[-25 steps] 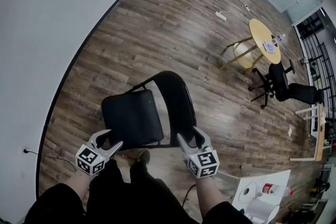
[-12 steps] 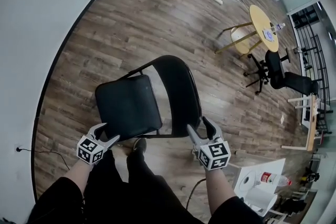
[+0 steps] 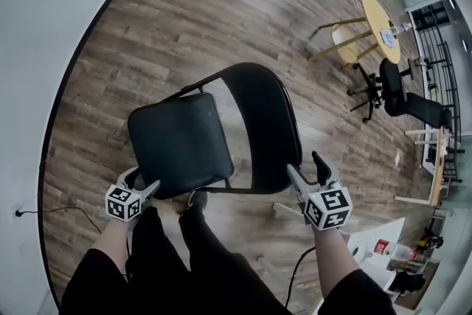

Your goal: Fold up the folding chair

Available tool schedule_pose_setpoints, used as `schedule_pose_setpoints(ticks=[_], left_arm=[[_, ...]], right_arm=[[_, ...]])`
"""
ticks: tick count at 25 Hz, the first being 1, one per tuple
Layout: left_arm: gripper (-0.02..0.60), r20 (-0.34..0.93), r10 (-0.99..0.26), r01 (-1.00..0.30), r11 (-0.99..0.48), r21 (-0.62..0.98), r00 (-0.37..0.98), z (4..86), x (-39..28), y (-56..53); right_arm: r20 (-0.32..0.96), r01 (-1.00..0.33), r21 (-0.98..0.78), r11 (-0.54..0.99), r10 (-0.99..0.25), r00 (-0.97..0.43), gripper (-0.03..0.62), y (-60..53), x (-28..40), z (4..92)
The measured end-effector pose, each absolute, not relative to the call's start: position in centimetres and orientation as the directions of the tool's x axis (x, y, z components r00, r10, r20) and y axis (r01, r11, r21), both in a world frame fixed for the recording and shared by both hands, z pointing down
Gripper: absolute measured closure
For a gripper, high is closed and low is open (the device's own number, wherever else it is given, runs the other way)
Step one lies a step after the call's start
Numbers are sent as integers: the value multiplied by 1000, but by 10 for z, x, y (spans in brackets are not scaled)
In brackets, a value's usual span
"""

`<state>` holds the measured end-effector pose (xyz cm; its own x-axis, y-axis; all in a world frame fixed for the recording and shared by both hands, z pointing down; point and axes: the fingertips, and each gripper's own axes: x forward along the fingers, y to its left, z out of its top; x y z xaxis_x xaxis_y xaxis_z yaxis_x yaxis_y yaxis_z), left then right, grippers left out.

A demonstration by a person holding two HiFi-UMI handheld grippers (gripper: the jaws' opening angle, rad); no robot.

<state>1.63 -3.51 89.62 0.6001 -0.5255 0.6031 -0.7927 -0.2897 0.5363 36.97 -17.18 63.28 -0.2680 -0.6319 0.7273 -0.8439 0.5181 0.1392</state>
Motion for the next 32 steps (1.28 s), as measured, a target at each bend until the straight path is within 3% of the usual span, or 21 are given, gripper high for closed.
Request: schedule_pose_setpoints(ticks=[16,32], left_arm=[[152,674,-500,-794,-47,606,543,1029,-35,-31],[117,418,-473,-482,-17,876,776,1078,-10,-42]], right_arm=[[771,-810,169,561,-588,-246,242,-216,374,675],[824,-808,-70,585,-423,-377,218,-223,370,704]])
